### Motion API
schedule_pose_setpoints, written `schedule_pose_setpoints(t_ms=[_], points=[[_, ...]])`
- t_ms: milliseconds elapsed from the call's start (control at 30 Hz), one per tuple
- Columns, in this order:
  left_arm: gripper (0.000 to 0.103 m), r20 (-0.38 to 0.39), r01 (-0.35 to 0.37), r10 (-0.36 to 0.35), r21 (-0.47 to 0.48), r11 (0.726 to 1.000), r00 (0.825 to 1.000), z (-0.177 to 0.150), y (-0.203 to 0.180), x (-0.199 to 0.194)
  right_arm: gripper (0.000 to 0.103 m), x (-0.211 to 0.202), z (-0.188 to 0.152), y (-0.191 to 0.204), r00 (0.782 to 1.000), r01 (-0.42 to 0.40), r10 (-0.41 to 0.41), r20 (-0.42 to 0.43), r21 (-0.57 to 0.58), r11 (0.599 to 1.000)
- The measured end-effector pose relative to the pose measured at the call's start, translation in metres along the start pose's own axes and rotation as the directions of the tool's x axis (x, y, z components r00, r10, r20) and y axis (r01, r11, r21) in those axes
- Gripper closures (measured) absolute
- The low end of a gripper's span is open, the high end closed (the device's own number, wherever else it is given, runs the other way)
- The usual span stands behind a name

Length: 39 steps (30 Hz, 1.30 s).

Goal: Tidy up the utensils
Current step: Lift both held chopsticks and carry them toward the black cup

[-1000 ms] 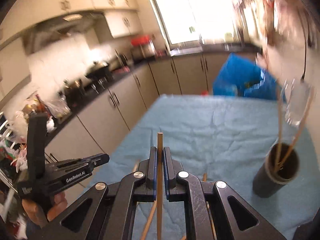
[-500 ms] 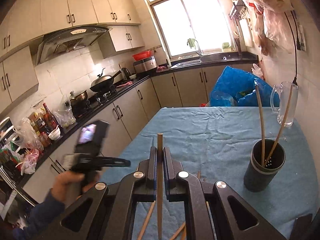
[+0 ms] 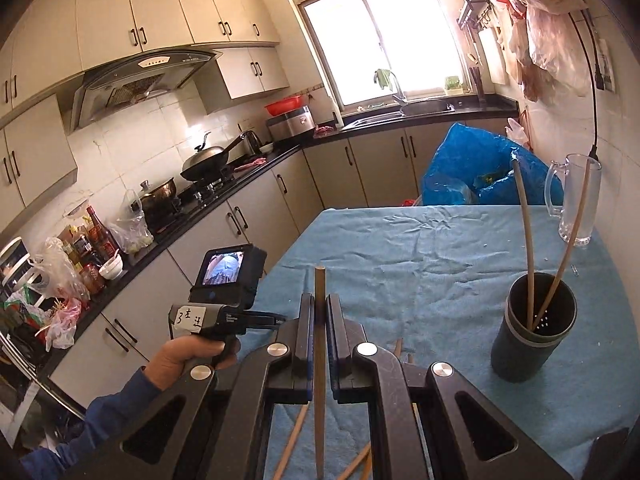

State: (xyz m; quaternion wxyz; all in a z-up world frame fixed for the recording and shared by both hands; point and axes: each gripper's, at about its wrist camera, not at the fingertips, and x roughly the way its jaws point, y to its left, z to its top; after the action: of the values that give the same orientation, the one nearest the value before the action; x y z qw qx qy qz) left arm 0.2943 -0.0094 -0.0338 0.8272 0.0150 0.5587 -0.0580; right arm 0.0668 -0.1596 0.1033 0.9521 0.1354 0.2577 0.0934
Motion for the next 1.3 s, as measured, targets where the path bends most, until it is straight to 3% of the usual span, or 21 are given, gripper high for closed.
schedule_pose_setpoints(t_ms=[167,267,400,567,967,1300], points=[[0.096,0.091,0.05,-0.048,-0.016,0.999,0.995,-0.019,0.012,-0.038,0.097,-0.007,-0.002,0.002,1.0,-0.002,0.001,0.014,0.004,1.0],[0.096,0.188,0.084,-0.08,-0.013,0.996,0.979,-0.033,0.016,-0.083,0.097,-0.016,-0.003,0.003,0.999,0.004,-0.004,0.038,-0.003,1.0],[0.096,0.322,0.123,-0.119,0.01,0.992,0.939,-0.056,0.015,-0.153,0.097,-0.03,-0.004,0.01,0.997,0.008,-0.006,0.075,-0.025,1.0],[0.096,0.419,0.143,-0.155,0.06,0.988,0.894,-0.081,-0.001,-0.205,0.097,-0.04,-0.008,0.016,0.996,0.006,-0.003,0.094,-0.036,0.999],[0.096,0.502,0.148,-0.189,0.119,0.982,0.844,-0.108,-0.019,-0.251,0.097,-0.059,-0.01,0.015,0.992,0.025,-0.02,0.125,-0.04,0.999],[0.097,0.512,0.152,-0.206,0.147,0.977,0.834,-0.116,-0.03,-0.259,0.097,-0.068,-0.009,0.016,0.99,0.03,-0.024,0.138,-0.044,0.999]])
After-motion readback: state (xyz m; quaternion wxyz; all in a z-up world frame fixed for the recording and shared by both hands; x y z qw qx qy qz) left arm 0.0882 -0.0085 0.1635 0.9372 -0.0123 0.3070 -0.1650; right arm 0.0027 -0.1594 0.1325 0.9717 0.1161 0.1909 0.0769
